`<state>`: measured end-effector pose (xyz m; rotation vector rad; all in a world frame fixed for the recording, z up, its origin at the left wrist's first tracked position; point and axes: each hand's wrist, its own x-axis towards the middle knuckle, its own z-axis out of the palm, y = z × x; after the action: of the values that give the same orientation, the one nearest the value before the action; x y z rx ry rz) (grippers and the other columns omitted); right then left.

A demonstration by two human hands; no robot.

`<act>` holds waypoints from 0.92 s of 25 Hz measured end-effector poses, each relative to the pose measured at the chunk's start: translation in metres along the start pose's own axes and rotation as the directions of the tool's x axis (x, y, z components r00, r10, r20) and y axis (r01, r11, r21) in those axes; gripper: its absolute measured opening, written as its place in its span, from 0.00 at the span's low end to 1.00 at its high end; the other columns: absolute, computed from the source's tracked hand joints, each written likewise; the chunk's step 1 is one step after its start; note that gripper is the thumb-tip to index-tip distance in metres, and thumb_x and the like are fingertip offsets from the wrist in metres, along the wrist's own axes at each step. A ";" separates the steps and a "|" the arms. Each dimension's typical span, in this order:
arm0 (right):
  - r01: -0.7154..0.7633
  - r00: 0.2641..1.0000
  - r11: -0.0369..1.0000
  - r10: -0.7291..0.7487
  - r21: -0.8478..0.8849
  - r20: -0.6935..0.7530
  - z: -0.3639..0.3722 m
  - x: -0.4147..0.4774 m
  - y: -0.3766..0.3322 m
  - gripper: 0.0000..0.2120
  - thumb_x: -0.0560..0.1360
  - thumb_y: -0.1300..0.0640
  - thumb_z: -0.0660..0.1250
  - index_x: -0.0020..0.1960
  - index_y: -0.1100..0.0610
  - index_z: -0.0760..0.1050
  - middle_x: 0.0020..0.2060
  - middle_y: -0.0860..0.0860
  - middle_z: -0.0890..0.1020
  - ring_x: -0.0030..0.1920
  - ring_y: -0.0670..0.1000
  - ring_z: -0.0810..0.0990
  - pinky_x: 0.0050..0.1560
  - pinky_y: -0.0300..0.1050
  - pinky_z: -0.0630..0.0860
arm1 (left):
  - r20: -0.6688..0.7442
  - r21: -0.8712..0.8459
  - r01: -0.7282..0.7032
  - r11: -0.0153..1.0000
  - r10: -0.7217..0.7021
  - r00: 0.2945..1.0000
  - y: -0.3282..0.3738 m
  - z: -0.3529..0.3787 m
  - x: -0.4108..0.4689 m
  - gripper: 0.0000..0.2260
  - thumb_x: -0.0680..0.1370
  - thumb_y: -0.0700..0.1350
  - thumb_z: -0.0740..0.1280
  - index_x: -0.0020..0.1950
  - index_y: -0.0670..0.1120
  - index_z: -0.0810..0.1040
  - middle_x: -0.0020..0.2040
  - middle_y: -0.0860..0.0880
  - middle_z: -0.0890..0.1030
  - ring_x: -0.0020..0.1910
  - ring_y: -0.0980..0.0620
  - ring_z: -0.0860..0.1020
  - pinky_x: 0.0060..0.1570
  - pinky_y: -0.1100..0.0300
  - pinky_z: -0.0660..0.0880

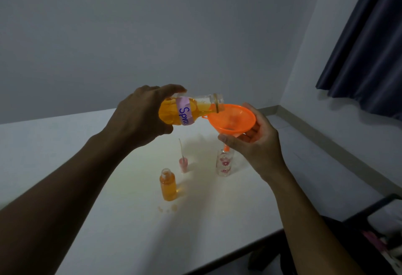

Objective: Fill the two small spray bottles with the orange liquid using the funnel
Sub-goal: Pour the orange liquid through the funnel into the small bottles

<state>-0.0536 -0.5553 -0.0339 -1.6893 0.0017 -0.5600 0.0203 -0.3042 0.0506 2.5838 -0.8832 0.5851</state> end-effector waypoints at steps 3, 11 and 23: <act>0.006 1.000 1.000 -0.006 -0.008 0.005 0.000 0.000 -0.001 0.45 0.60 0.51 0.84 0.73 0.48 0.68 0.66 0.48 0.77 0.64 0.51 0.79 0.58 0.54 0.82 | -0.004 0.015 -0.010 1.000 0.010 1.000 -0.001 -0.002 0.001 0.40 0.61 0.42 0.80 0.70 0.56 0.68 0.59 0.45 0.81 0.55 0.40 0.77 0.47 0.44 0.78; 0.009 1.000 1.000 -0.009 0.001 0.000 0.002 -0.002 -0.008 0.46 0.60 0.51 0.82 0.74 0.51 0.67 0.66 0.48 0.78 0.63 0.49 0.80 0.58 0.49 0.82 | 0.003 0.027 -0.020 0.999 0.020 1.000 0.001 -0.007 0.002 0.39 0.62 0.41 0.79 0.70 0.54 0.69 0.59 0.45 0.80 0.55 0.41 0.76 0.48 0.44 0.77; 0.005 1.000 1.000 -0.005 0.000 0.000 0.004 -0.001 -0.007 0.44 0.61 0.52 0.83 0.74 0.49 0.68 0.66 0.48 0.78 0.63 0.50 0.80 0.58 0.51 0.82 | 0.007 0.021 -0.008 1.000 0.008 1.000 0.003 -0.009 0.000 0.38 0.63 0.41 0.79 0.71 0.53 0.69 0.60 0.44 0.80 0.56 0.41 0.76 0.49 0.44 0.77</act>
<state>-0.0550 -0.5504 -0.0283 -1.6897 -0.0025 -0.5641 0.0162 -0.3030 0.0590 2.6044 -0.8944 0.5909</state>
